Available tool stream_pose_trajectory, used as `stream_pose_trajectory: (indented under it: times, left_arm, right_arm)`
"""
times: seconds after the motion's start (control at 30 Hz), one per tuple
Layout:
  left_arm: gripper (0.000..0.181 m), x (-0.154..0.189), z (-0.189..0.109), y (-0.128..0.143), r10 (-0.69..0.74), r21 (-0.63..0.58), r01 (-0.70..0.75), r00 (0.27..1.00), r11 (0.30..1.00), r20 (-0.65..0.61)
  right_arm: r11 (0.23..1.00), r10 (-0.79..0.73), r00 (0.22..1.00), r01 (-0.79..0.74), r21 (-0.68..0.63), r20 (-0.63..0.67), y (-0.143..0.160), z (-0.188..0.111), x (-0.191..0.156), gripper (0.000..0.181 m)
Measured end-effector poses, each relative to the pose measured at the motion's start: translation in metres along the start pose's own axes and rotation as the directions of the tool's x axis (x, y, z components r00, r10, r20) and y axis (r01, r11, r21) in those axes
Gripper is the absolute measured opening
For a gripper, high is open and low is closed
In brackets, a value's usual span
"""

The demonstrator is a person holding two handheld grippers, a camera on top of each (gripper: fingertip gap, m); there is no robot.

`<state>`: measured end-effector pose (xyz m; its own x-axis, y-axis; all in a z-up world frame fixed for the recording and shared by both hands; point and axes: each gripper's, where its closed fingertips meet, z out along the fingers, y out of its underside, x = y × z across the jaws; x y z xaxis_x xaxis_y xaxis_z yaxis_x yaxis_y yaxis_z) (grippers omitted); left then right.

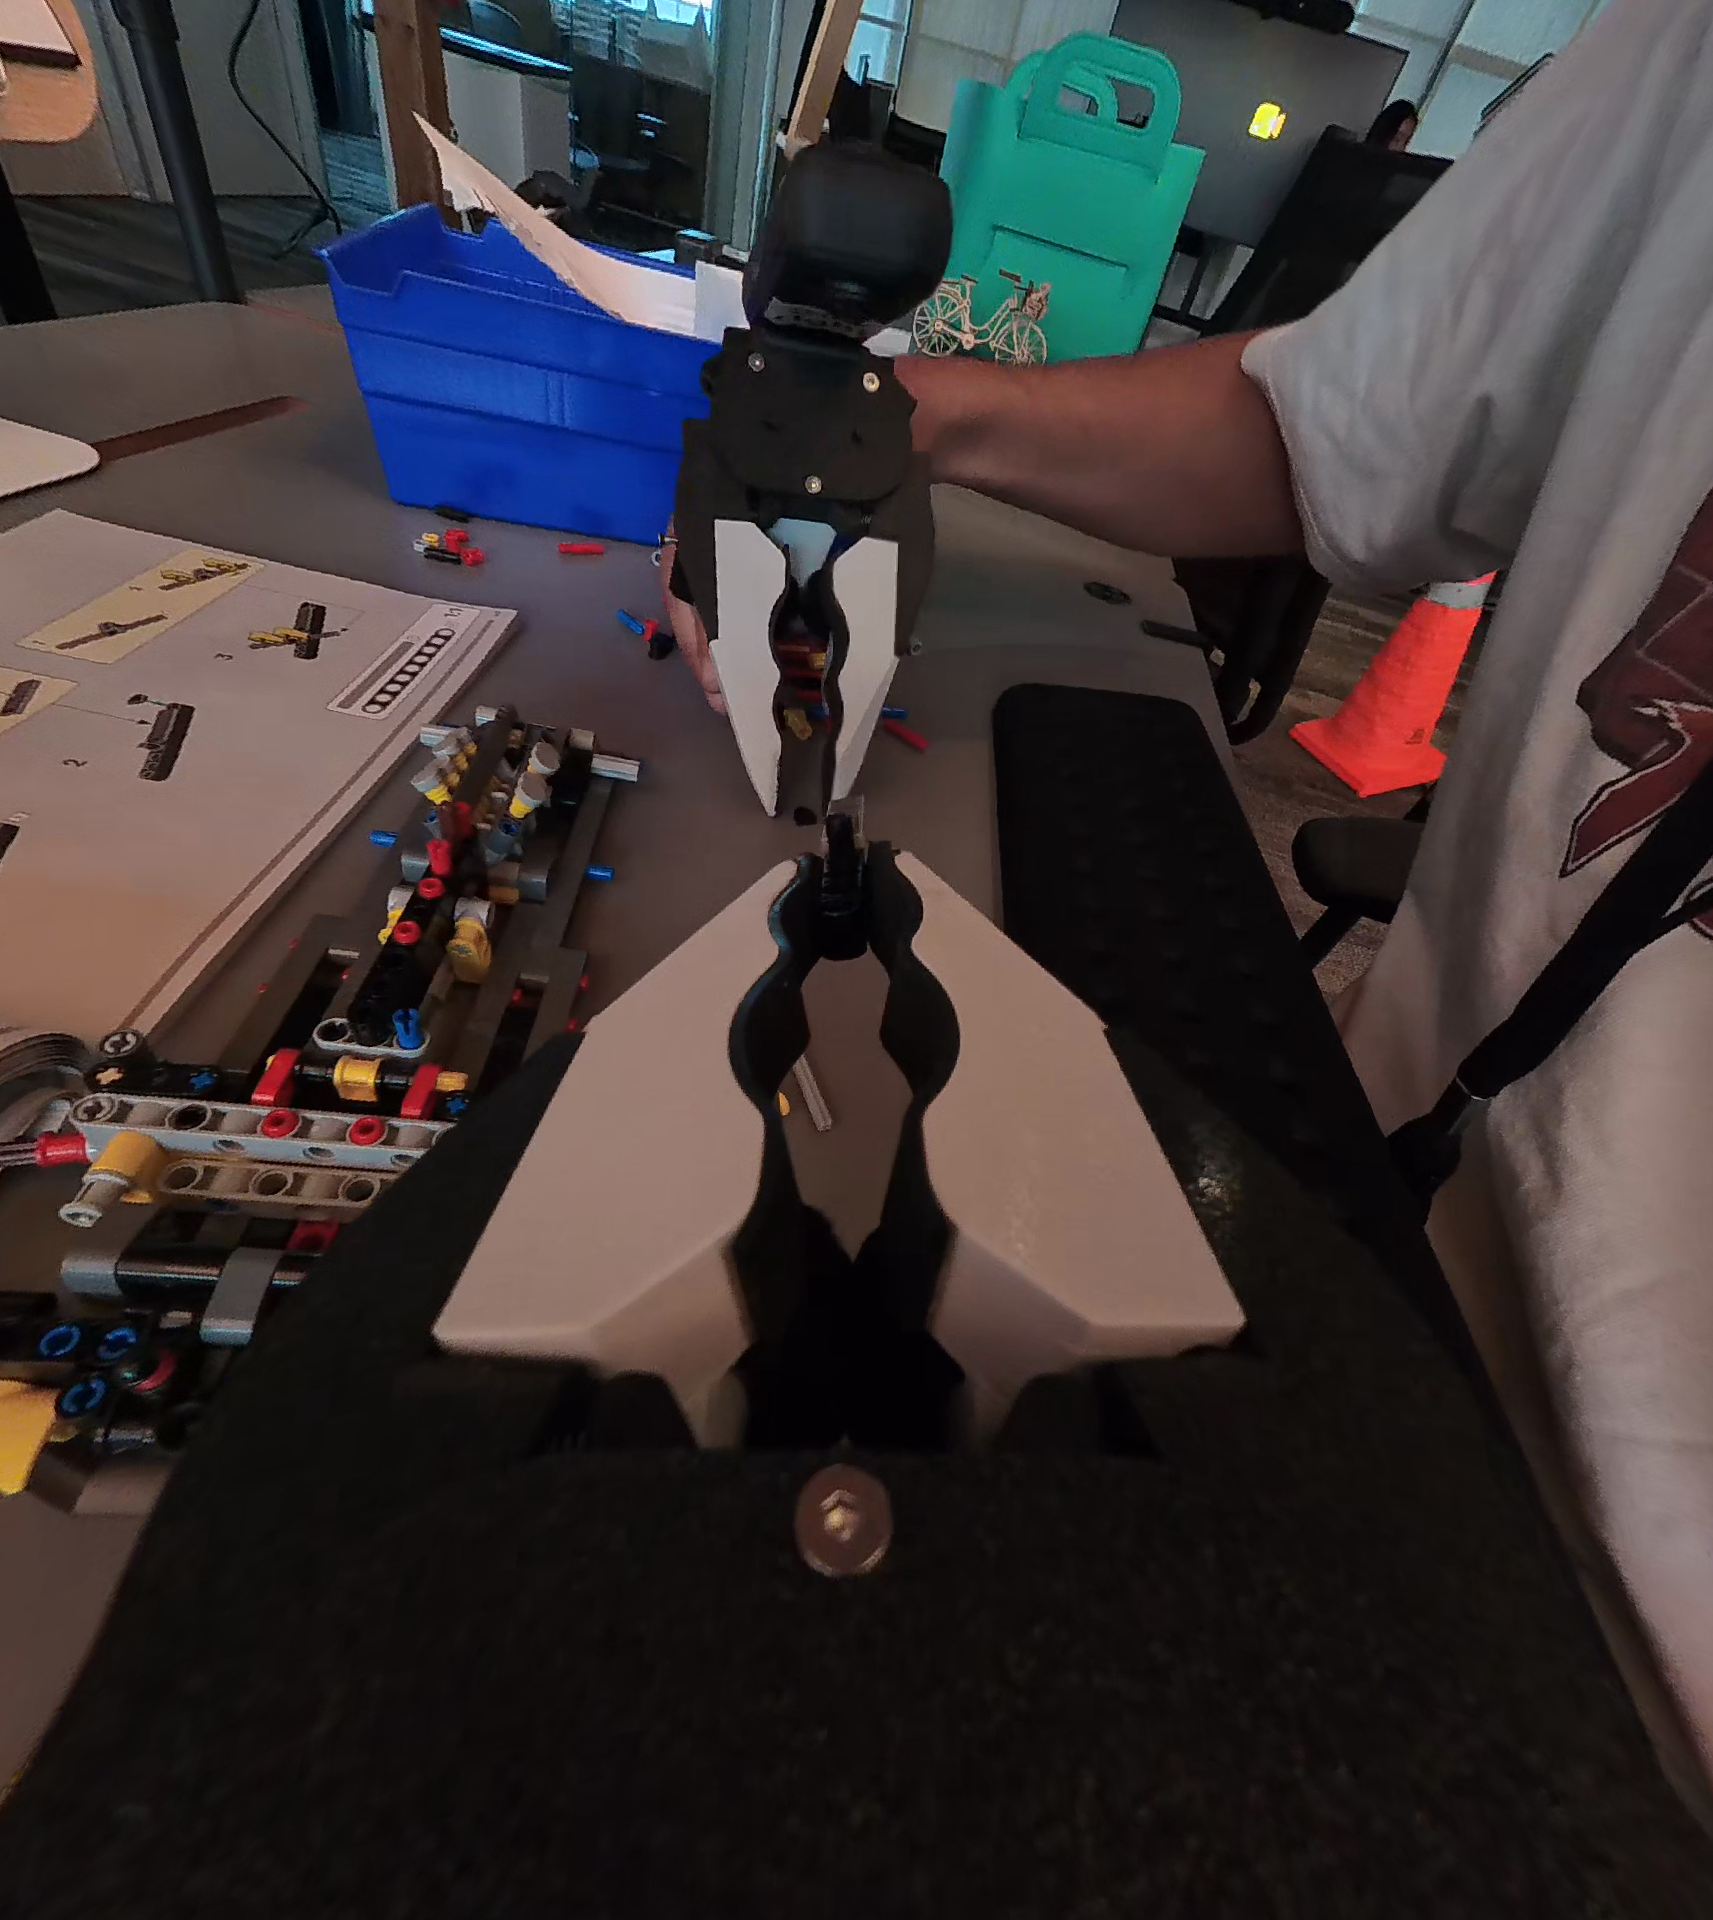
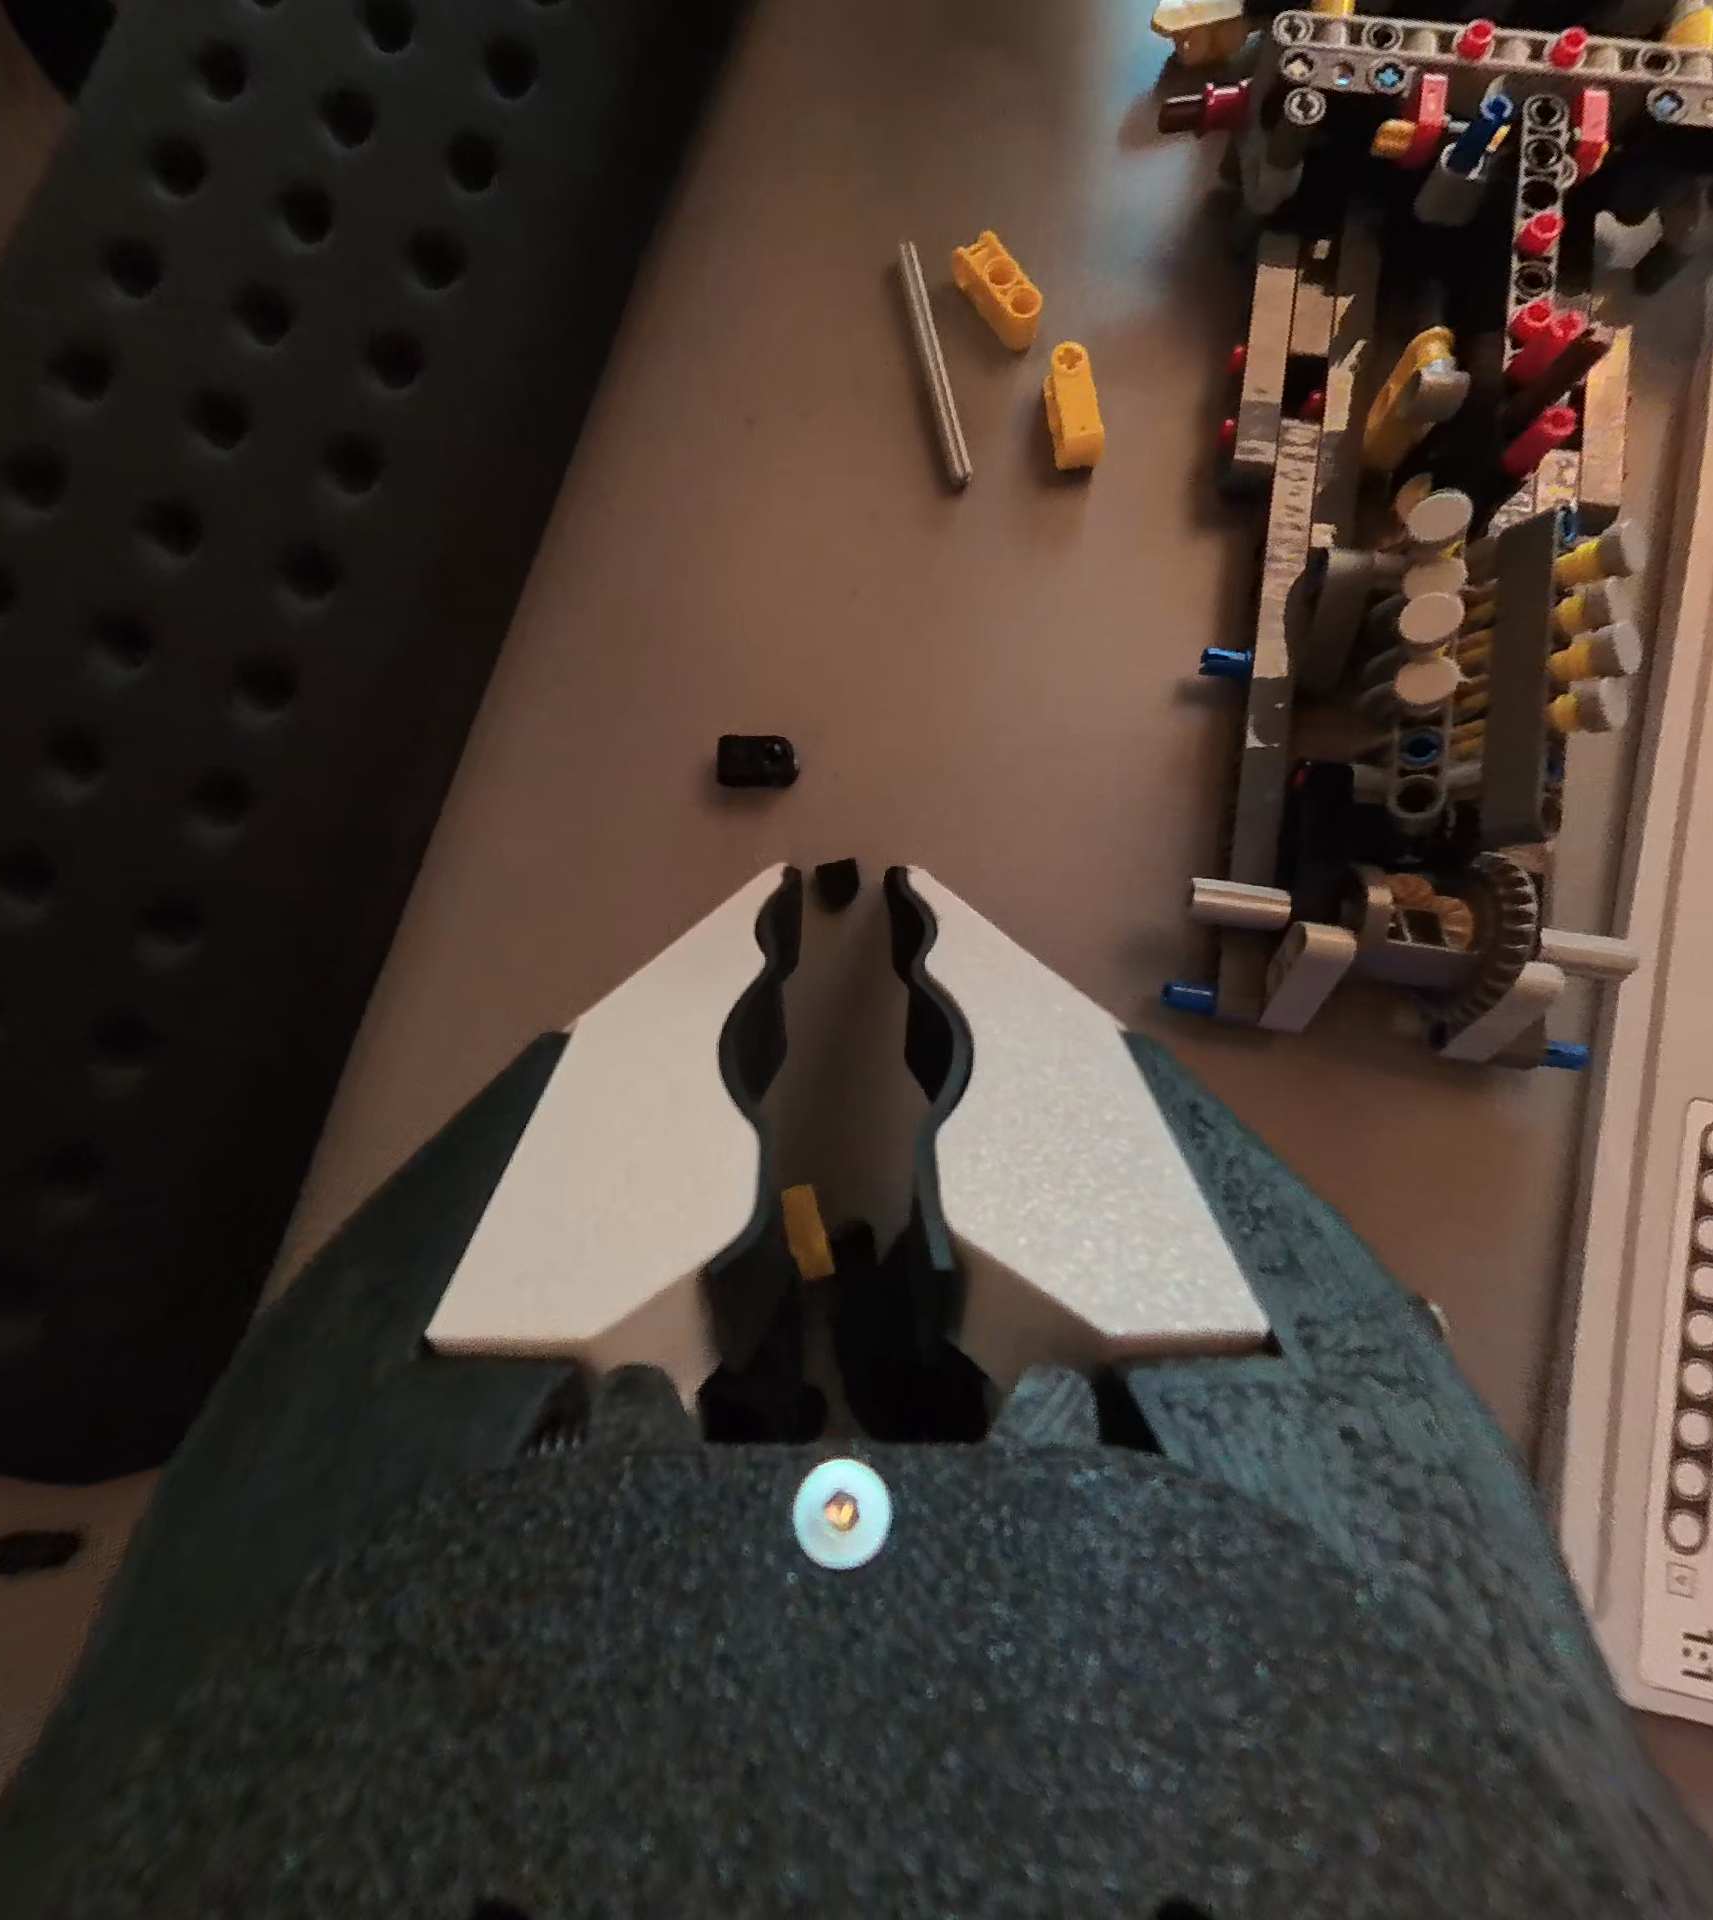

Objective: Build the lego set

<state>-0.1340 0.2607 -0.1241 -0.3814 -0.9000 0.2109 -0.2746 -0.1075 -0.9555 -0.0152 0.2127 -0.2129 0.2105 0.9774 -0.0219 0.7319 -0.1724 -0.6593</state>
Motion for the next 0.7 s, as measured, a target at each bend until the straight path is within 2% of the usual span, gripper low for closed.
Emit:
stream_pose_trajectory:
  times: [0.27,0.37,0.4,0.5,0.57,0.7]
  left_arm:
    - [0.006,0.000,0.001,0.001,0.016,-0.008,-0.016,1.000,1.000,0.010]
    - [0.006,-0.005,-0.001,-0.001,0.006,0.009,-0.006,0.999,1.000,0.032]
    - [0.006,-0.006,-0.002,-0.003,-0.001,0.018,0.000,0.999,1.000,0.037]
    - [0.006,-0.010,-0.004,-0.010,-0.011,0.060,0.008,0.998,0.998,0.054]
    - [0.007,-0.010,-0.008,-0.017,-0.009,0.096,0.003,0.998,0.995,0.060]
    - [0.007,-0.007,-0.017,-0.036,0.033,0.197,-0.048,0.997,0.979,0.075]
  right_arm:
    - [0.997,-0.082,0.997,0.082,0.004,0.000,-0.003,0.003,0.002,0.008]
    - [0.998,-0.055,0.997,0.055,-0.002,-0.045,-0.008,0.003,0.008,0.007]
    - [0.998,-0.045,0.997,0.048,0.040,-0.071,-0.020,0.001,0.010,0.008]
    - [0.965,0.062,0.986,-0.020,0.260,-0.154,-0.086,-0.017,0.023,0.007]
    - [0.933,0.138,0.982,-0.083,0.351,-0.133,-0.126,-0.030,0.026,0.007]
    - [0.917,0.174,0.977,-0.113,0.384,-0.126,-0.172,-0.045,0.033,0.007]
